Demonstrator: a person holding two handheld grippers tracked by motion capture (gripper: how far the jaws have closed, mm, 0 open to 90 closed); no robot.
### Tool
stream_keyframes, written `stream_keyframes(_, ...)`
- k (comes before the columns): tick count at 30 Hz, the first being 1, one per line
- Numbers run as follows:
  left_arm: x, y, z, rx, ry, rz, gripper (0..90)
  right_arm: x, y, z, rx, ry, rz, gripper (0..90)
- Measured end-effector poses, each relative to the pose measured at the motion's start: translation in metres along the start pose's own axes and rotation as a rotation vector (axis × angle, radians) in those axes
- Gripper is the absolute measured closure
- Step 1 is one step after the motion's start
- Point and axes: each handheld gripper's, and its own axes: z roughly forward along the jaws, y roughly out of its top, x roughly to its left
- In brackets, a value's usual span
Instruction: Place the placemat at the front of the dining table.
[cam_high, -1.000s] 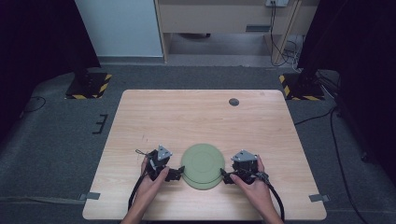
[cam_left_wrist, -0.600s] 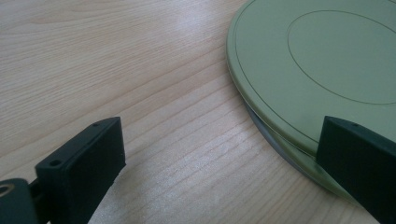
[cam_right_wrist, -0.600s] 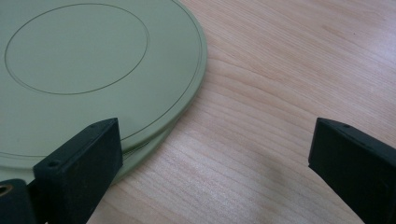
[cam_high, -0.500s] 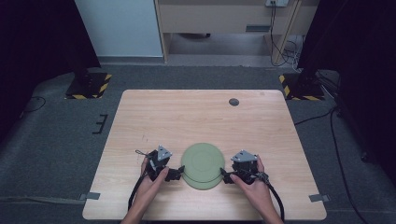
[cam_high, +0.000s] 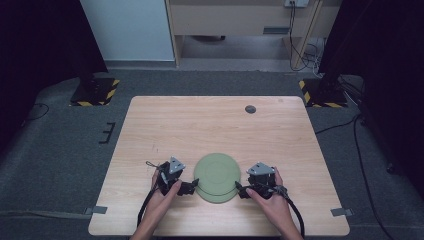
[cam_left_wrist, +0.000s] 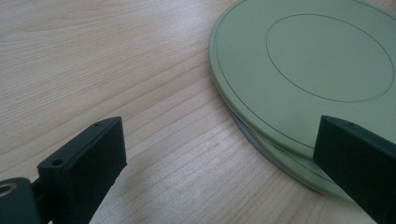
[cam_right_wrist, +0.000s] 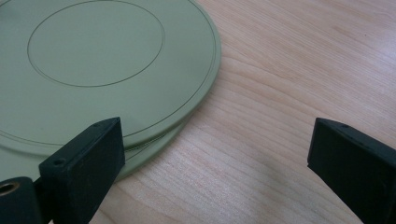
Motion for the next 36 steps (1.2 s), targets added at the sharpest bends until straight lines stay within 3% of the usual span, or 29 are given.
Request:
stream_keyframes(14, -0.004, 0.001, 0.007, -0.001, 0.011, 0.005, 0.0, 0.000, 0.001, 0.003, 0.005, -0.008, 0.007, 0.8)
stream_keyframes(25, 0.000, 0.001, 0.009, 0.003, -0.018, -0.014, 0.0, -0.002, 0.002, 0.005, 0.002, -0.016, 0.007, 0.8)
stream_keyframes(36, 0.002, 0.003, 0.011, 0.005, -0.013, -0.016, 0.0, -0.002, 0.004, 0.007, -0.001, -0.031, 0.013, 0.7)
